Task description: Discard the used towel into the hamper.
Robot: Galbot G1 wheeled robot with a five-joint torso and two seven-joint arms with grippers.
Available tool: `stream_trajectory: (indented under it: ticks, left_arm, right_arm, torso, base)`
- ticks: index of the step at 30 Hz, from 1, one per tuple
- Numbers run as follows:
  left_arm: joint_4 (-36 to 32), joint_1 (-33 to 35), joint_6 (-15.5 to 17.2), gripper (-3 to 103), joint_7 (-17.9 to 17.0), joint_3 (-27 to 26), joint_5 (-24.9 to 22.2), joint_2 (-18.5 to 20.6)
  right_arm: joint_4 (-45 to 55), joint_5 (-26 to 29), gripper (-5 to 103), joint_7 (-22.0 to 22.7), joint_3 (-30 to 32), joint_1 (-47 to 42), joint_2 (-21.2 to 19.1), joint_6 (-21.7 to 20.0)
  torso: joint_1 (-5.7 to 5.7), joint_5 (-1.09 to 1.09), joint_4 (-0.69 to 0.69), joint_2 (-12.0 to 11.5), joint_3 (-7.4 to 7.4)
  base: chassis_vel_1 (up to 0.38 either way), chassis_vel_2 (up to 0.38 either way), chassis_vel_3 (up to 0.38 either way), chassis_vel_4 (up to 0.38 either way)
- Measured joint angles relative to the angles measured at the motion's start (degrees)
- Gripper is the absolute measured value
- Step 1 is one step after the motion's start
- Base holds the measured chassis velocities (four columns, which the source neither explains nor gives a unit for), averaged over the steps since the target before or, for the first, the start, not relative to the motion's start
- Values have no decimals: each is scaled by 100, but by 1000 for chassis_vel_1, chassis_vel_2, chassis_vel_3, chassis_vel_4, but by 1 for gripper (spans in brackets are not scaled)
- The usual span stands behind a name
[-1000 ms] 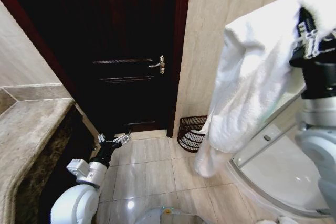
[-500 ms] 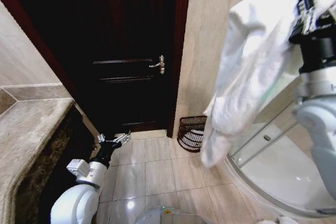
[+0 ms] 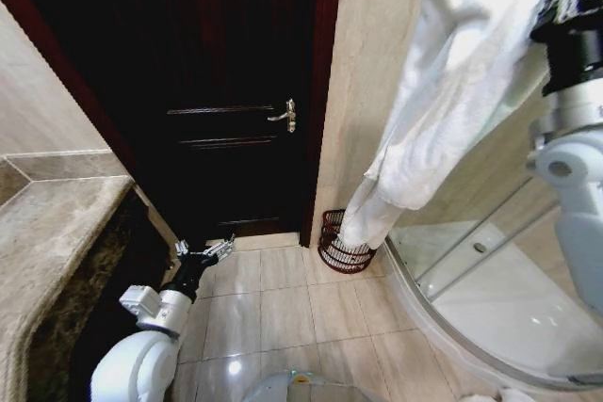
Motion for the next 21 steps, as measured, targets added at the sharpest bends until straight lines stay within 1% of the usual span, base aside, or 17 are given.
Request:
stream_trajectory:
  ticks: [2,5,6,8,9,10,12,13,14,15,17,18,19,21]
  left_arm:
    - [0,0,0,100,0,0,0,0]
    - [0,0,0,100,0,0,0,0]
    - [0,0,0,100,0,0,0,0]
    - [0,0,0,100,0,0,0,0]
    - [0,0,0,100,0,0,0,0]
    - [0,0,0,100,0,0,0,0]
    - [0,0,0,100,0,0,0,0]
    - [0,0,0,100,0,0,0,0]
    - [0,0,0,100,0,0,0,0]
    - [0,0,0,100,0,0,0,0]
    - [0,0,0,100,0,0,0,0]
    - [0,0,0,100,0,0,0,0]
    - [0,0,0,100,0,0,0,0]
    - [0,0,0,100,0,0,0,0]
  right_arm:
    - [-52,32,6,-39,-14,1,28,23]
    - [-210,-4,6,-114,-133,3,211,109]
    - [-210,-4,6,-114,-133,3,211,109]
    - [-359,-195,6,-144,-244,84,369,171]
    - [-534,-425,6,-215,-288,186,535,243]
    - [-534,-425,6,-215,-288,186,535,243]
    - [-773,-809,6,-294,-305,309,837,316]
    - [-825,-880,6,-301,-317,341,921,321]
    - [-929,-1002,6,-307,-361,420,1106,324]
    - [-929,-1002,6,-307,-361,420,1106,324]
    - [-1095,-1191,6,-308,-409,575,1395,334]
    - [-1231,-1334,6,-312,-418,715,1614,354]
    - [-1231,-1334,6,-312,-418,715,1614,354]
    - [-1427,-1489,6,-316,-419,922,1892,374]
  torso:
    - [0,0,-1,0,0]
    - [-1,2,-1,0,0]
    - [-1,2,-1,0,0]
    - [-1,1,0,0,0]
    - [-1,-2,1,0,0]
    - [-1,-2,1,0,0]
    - [-1,-1,1,0,0]
    - [-1,0,0,0,0]
    - [-1,2,0,0,0]
    - [-1,2,0,0,0]
    - [0,0,1,0,1]
    - [0,-1,1,0,1]
    - [0,-1,1,0,1]
    - [0,-1,1,0,0]
  base:
    - [0,0,0,0]
    - [0,0,0,0]
    - [0,0,0,0]
    - [0,0,0,0]
    - [0,0,0,0]
    - [0,0,0,0]
    - [0,0,0,0]
    - [0,0,0,0]
    - [0,0,0,0]
    - [0,0,0,0]
    - [0,0,0,0]
    - [0,0,0,0]
    - [0,0,0,0]
    - [0,0,0,0]
